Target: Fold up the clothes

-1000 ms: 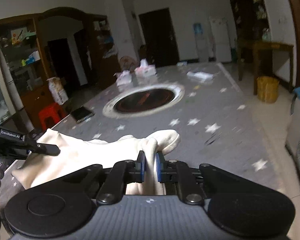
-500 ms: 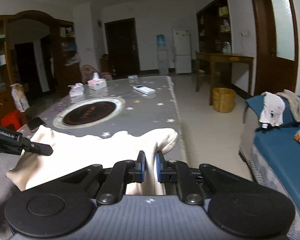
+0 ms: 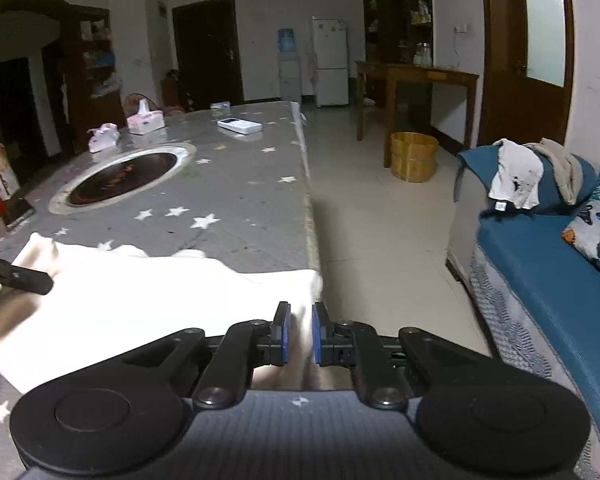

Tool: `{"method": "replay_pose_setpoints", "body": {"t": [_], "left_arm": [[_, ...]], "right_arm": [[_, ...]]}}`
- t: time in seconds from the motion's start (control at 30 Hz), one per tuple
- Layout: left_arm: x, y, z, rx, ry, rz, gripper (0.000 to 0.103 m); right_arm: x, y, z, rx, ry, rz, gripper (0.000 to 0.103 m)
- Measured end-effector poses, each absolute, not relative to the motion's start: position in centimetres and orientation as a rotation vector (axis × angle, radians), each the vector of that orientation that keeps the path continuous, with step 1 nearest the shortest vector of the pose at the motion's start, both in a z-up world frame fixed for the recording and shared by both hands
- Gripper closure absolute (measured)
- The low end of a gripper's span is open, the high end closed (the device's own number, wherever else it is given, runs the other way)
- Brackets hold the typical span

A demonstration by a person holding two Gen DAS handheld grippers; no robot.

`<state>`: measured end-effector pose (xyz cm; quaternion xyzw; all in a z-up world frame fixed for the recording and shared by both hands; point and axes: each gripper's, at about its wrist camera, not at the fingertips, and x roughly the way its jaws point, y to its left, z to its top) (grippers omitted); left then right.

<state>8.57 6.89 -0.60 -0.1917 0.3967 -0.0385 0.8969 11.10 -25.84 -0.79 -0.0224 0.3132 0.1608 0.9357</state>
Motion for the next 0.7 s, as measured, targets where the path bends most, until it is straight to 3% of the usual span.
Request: {"method": "replay_pose_setpoints", "body": {"t": [0.4, 0.7], "left_arm": [[8.8, 6.7, 1.9, -0.318, 0.743, -0.056, 0.078], [11.4, 3.0, 0.7, -0.229, 0.771, -0.164, 0.08]], "right_arm": [[12.3, -22.2, -0.2, -0.026, 0.658, 0.478, 0.087], [14.6, -19.1, -1.3, -0.051, 0.701, 0.506, 0.085]]}}
